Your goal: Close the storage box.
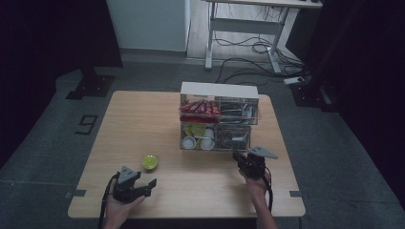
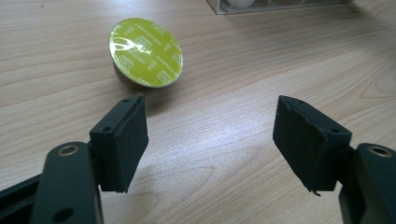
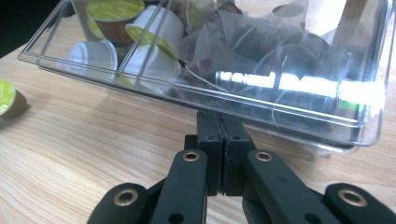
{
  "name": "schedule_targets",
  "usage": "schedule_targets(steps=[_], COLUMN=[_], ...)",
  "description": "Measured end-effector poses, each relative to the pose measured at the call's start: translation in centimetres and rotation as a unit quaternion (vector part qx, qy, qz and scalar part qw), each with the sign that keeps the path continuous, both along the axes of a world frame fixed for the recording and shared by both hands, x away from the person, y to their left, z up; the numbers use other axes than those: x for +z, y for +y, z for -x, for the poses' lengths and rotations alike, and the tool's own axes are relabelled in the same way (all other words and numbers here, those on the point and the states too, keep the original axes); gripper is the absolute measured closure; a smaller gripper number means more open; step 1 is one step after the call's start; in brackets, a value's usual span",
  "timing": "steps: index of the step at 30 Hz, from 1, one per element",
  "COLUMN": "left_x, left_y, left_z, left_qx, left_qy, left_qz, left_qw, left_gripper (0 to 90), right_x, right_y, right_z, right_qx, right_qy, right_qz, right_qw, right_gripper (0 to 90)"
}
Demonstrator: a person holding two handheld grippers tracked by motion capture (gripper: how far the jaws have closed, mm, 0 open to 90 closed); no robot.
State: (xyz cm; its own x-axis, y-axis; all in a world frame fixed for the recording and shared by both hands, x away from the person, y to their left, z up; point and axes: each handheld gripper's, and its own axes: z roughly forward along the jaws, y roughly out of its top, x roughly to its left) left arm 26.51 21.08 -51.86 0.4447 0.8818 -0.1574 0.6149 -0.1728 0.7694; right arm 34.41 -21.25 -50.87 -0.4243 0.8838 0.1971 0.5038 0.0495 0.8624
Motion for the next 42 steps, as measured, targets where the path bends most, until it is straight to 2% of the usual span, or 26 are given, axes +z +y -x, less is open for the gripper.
schedule_targets(steps=[5,21,30,36,42], left_x=[-0.1,-0.5,-0.8,-1.1,-1.4], left_y=[0.0,0.1,0.1,-0.1,0.1], left_z=[-0.1,-0.1,-0.2,-0.1,-0.1], left_qx=[0.001,0.002,0.000,-0.007,-0.006], left_qy=[0.003,0.008,0.012,0.016,0.018], left_qz=[0.000,-0.001,-0.003,-0.013,-0.017], left_qw=[1.0000,1.0000,0.9999,0.9998,0.9997], left_gripper=[27.0,27.1,27.2,27.2,27.1], right_x=[-0.6,-1.5,-1.6,-2.3,-2.7], right_y=[-0.4,-1.0,-1.2,-1.5,-3.1], right_z=[-0.1,0.3,0.6,1.7,3.3], right_qx=[-0.002,-0.010,0.006,0.017,0.022], right_qy=[0.006,0.013,0.006,-0.010,-0.010], right_qz=[-0.011,-0.006,-0.016,0.023,0.022], right_qw=[0.9999,0.9998,0.9998,0.9995,0.9995], right_gripper=[88.3,85.9,74.0,59.2,50.8])
